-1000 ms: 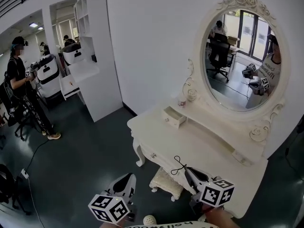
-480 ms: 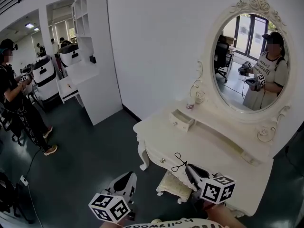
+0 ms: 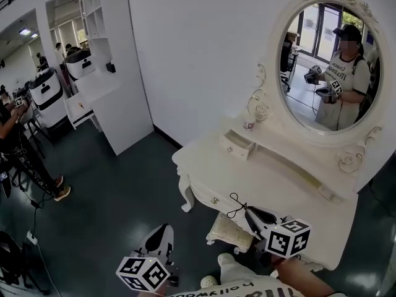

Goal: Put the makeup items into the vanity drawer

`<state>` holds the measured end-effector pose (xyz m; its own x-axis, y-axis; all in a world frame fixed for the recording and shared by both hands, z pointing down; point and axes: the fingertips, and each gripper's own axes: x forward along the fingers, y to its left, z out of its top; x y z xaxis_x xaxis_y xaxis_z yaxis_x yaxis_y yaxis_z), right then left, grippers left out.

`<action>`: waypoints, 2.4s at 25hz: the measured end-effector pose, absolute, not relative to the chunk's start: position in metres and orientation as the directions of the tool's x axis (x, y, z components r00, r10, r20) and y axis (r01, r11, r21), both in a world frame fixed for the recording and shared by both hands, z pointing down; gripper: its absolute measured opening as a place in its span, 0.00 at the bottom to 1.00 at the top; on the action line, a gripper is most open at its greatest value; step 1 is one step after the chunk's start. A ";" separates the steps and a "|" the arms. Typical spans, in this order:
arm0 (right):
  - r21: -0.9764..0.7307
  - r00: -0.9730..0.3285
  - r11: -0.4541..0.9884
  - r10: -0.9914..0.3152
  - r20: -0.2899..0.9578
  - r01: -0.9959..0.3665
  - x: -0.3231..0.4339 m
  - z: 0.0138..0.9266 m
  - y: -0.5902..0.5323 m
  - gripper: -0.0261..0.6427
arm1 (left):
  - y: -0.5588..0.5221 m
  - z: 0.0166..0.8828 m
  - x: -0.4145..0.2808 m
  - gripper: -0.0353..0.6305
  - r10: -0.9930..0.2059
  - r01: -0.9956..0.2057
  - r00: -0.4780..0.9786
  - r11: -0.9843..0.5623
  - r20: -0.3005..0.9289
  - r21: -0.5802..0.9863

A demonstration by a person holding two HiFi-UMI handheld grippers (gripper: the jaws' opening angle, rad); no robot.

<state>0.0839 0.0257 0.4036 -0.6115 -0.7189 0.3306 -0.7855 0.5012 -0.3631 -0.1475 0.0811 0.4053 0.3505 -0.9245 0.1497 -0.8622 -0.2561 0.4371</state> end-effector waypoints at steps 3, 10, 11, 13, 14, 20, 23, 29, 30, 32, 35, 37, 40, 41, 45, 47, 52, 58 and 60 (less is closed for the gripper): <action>-0.359 -0.616 0.507 -0.710 0.342 -0.784 0.078 0.408 0.020 0.09 | 0.077 0.406 -0.151 0.06 -0.926 -0.863 0.347 -0.253 0.148 0.437; -0.451 -0.662 0.511 -0.690 0.292 -0.732 0.067 0.402 -0.012 0.09 | 0.069 0.402 -0.168 0.06 -0.952 -0.881 0.274 -0.191 0.139 0.432; -0.443 -0.663 0.516 -0.689 0.293 -0.733 0.066 0.402 -0.017 0.09 | 0.066 0.401 -0.168 0.06 -0.953 -0.882 0.269 -0.184 0.143 0.434; -0.406 -0.660 0.533 -0.687 0.304 -0.742 0.065 0.401 -0.029 0.09 | 0.059 0.400 -0.169 0.06 -0.953 -0.884 0.266 -0.181 0.146 0.430; -0.389 -0.659 0.542 -0.685 0.310 -0.745 0.064 0.401 -0.035 0.09 | 0.055 0.400 -0.170 0.06 -0.953 -0.885 0.263 -0.177 0.148 0.430; -0.377 -0.669 0.557 -0.667 0.328 -0.740 0.064 0.403 -0.073 0.09 | 0.019 0.398 -0.169 0.06 -0.954 -0.884 0.257 -0.168 0.152 0.437; -0.376 -0.673 0.562 -0.662 0.329 -0.737 0.067 0.402 -0.098 0.09 | -0.001 0.393 -0.165 0.06 -0.955 -0.884 0.255 -0.166 0.153 0.437; -0.365 -0.665 0.559 -0.665 0.339 -0.745 0.083 0.403 -0.150 0.09 | -0.042 0.385 -0.155 0.06 -0.956 -0.897 0.247 -0.164 0.157 0.410; -0.364 -0.664 0.558 -0.666 0.340 -0.746 0.086 0.403 -0.159 0.09 | -0.048 0.384 -0.154 0.06 -0.957 -0.901 0.241 -0.158 0.161 0.405; -0.363 -0.661 0.554 -0.666 0.346 -0.749 0.092 0.406 -0.179 0.09 | -0.059 0.384 -0.153 0.06 -0.959 -0.905 0.224 -0.138 0.176 0.402; -0.378 -0.653 0.536 -0.671 0.351 -0.755 0.104 0.412 -0.207 0.09 | -0.075 0.385 -0.147 0.06 -0.959 -0.913 0.205 -0.115 0.198 0.391; -0.405 -0.647 0.514 -0.678 0.348 -0.756 0.113 0.419 -0.224 0.09 | -0.085 0.386 -0.144 0.06 -0.958 -0.921 0.197 -0.109 0.207 0.375; -0.438 -0.640 0.484 -0.682 0.354 -0.758 0.123 0.434 -0.244 0.09 | -0.097 0.394 -0.142 0.06 -0.955 -0.926 0.166 -0.066 0.245 0.372; -0.444 -0.638 0.477 -0.683 0.356 -0.759 0.126 0.439 -0.250 0.09 | -0.101 0.397 -0.141 0.06 -0.954 -0.928 0.159 -0.056 0.254 0.369; -0.478 -0.632 0.447 -0.689 0.355 -0.756 0.134 0.455 -0.270 0.09 | -0.115 0.408 -0.134 0.06 -0.946 -0.935 0.161 -0.055 0.283 0.351; -0.489 -0.622 0.426 -0.693 0.365 -0.761 0.137 0.462 -0.273 0.09 | -0.123 0.414 -0.132 0.06 -0.938 -0.937 0.178 -0.069 0.299 0.341; -0.477 -0.587 0.391 -0.711 0.387 -0.787 0.138 0.469 -0.275 0.09 | -0.151 0.421 -0.132 0.06 -0.918 -0.928 0.243 -0.127 0.313 0.349; -0.462 -0.482 0.279 -0.774 0.411 -0.842 0.148 0.464 -0.277 0.09 | -0.196 0.420 -0.127 0.06 -0.867 -0.885 0.399 -0.280 0.298 0.371; -0.462 -0.451 0.244 -0.790 0.415 -0.853 0.147 0.462 -0.279 0.09 | -0.211 0.417 -0.129 0.06 -0.853 -0.870 0.436 -0.318 0.288 0.376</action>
<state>0.1468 -0.2793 0.4625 -0.4508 -0.7903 0.4150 -0.8529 0.2441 -0.4615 -0.1294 -0.2112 0.4173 0.4361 -0.8525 0.2881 -0.8704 -0.3183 0.3757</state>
